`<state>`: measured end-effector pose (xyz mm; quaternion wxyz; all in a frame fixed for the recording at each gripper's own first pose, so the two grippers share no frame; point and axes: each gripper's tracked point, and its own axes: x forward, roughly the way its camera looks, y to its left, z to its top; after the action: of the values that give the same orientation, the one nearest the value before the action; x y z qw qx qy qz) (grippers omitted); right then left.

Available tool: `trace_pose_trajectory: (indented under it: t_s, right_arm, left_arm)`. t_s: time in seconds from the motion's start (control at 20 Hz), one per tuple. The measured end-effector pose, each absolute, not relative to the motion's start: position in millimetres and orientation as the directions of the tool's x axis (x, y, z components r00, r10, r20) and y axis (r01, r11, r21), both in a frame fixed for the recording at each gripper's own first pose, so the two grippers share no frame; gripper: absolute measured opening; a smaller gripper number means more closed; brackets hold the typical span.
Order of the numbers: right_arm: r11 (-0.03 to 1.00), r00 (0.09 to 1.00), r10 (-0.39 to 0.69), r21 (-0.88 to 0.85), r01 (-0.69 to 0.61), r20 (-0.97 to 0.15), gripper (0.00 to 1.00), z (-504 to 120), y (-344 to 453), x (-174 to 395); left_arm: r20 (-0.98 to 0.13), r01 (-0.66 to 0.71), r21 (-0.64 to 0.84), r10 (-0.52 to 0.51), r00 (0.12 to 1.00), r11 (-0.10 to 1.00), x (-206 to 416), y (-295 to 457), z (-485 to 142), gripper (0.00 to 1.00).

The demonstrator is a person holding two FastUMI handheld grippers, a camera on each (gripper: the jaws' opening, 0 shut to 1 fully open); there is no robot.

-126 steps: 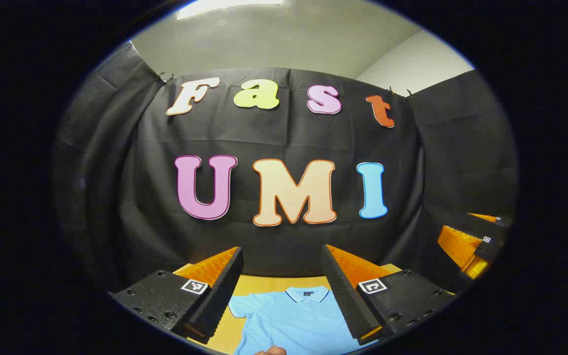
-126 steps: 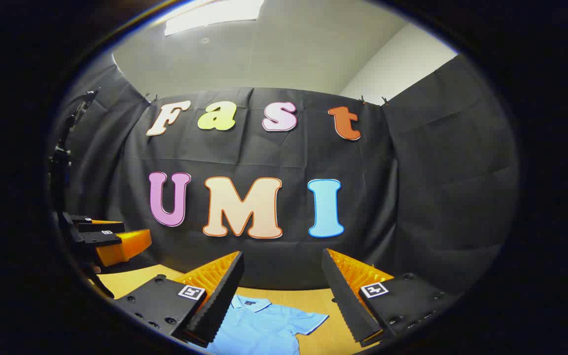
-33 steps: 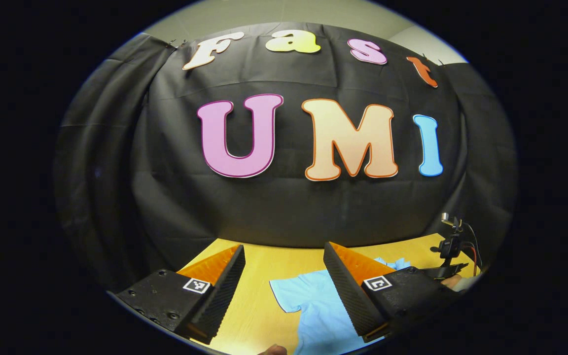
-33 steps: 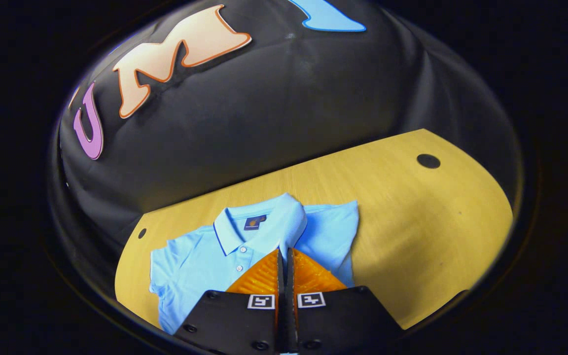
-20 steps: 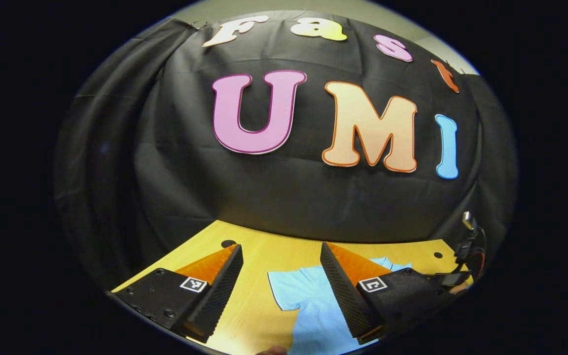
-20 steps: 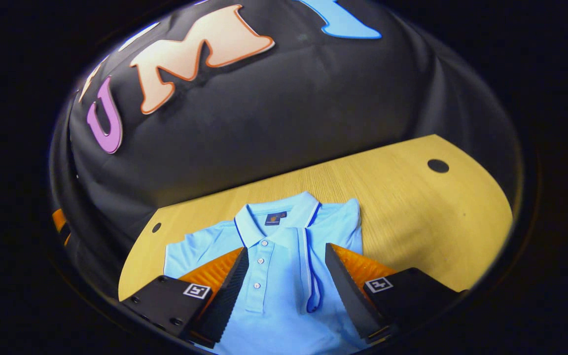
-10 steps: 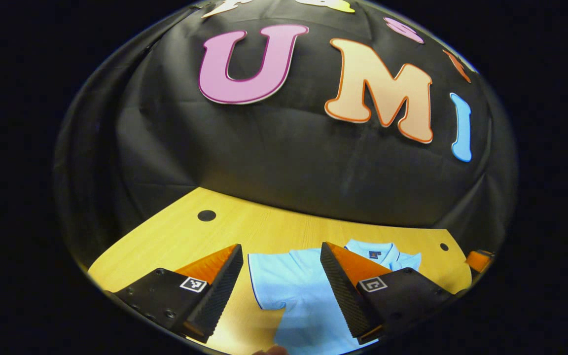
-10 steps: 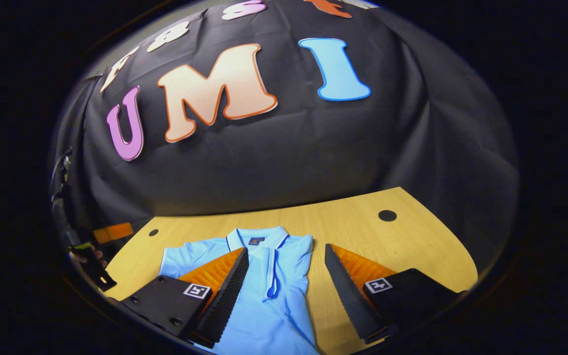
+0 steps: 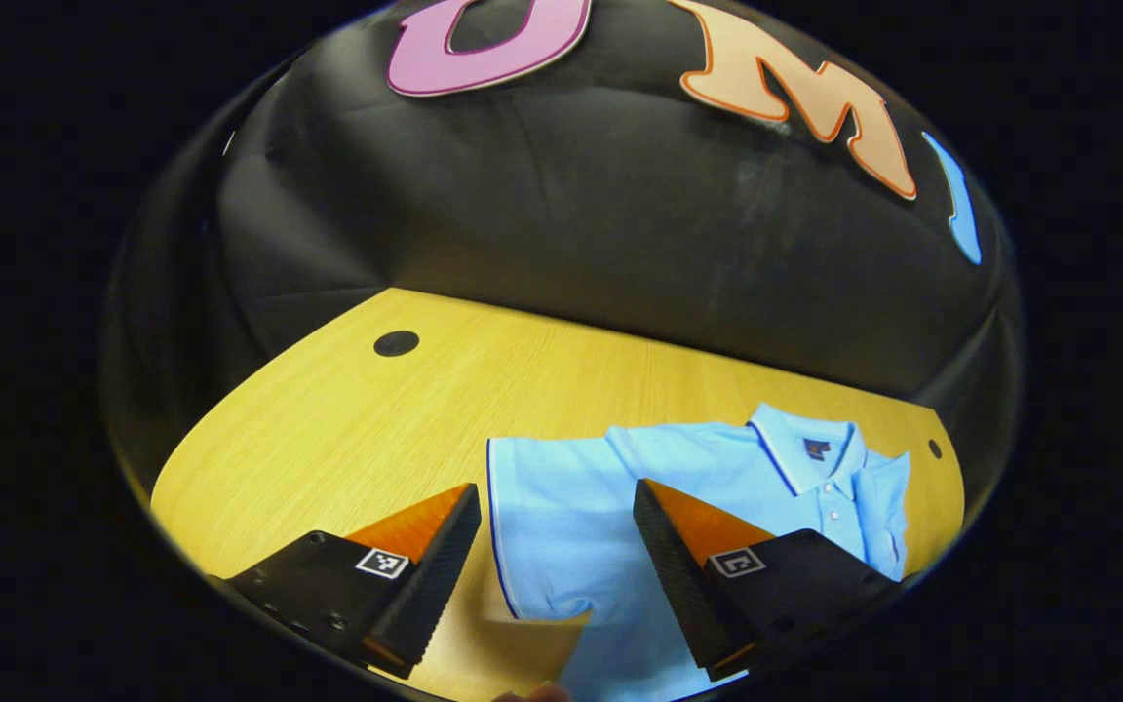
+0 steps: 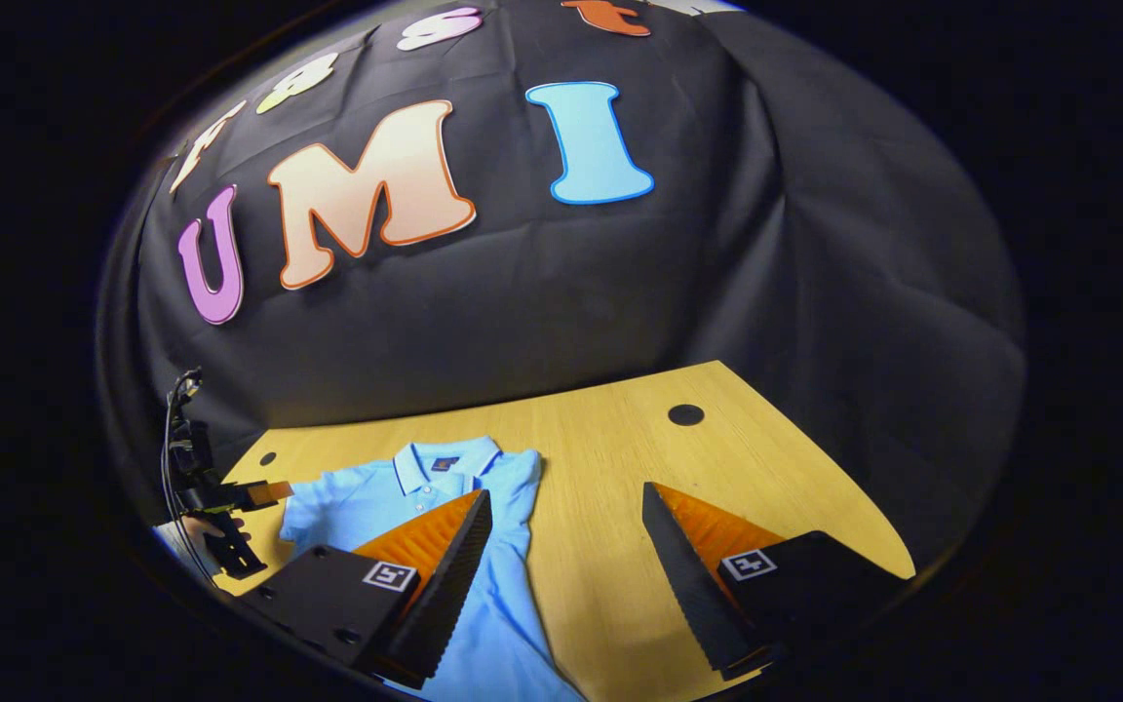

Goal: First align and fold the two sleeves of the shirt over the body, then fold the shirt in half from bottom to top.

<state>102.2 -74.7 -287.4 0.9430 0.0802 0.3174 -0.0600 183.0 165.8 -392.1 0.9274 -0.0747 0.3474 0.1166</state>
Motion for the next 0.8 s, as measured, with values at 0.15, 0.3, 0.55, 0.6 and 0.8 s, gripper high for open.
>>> trace_pose_trajectory:
  t_s: [0.15, 0.3, 0.55, 0.6, 0.8]
  right_arm:
    - [0.979, 0.781, -0.078, 0.099, 0.176, -0.619, 0.97, -289.4, -85.6, 93.5]
    - [0.977, 0.785, -0.087, 0.102, 0.188, -0.613, 0.98, -284.9, -93.2, 92.8]
    - [0.976, 0.789, -0.084, 0.108, 0.187, -0.608, 0.97, -283.4, -97.9, 91.5]
    - [0.977, 0.791, -0.086, 0.103, 0.185, -0.606, 0.97, -282.5, -99.4, 91.6]
    - [0.98, 0.79, -0.083, 0.096, 0.177, -0.607, 0.98, -282.9, -104.8, 87.7]
  left_arm:
    - [-0.687, -0.279, -0.036, 0.179, 0.704, 0.96, 187.1, 170.9, -409.2, 0.95]
    - [-0.702, -0.277, -0.02, 0.184, 0.688, 0.961, 187.0, 169.8, -419.0, 0.95]
    - [-0.718, -0.285, 0.007, 0.204, 0.666, 0.958, 183.7, 169.4, -426.9, 0.96]
    - [-0.721, -0.283, 0.003, 0.198, 0.664, 0.959, 183.8, 169.1, -428.4, 0.96]
    - [-0.716, -0.262, -0.05, 0.148, 0.682, 0.964, 189.1, 155.1, -427.6, 0.62]
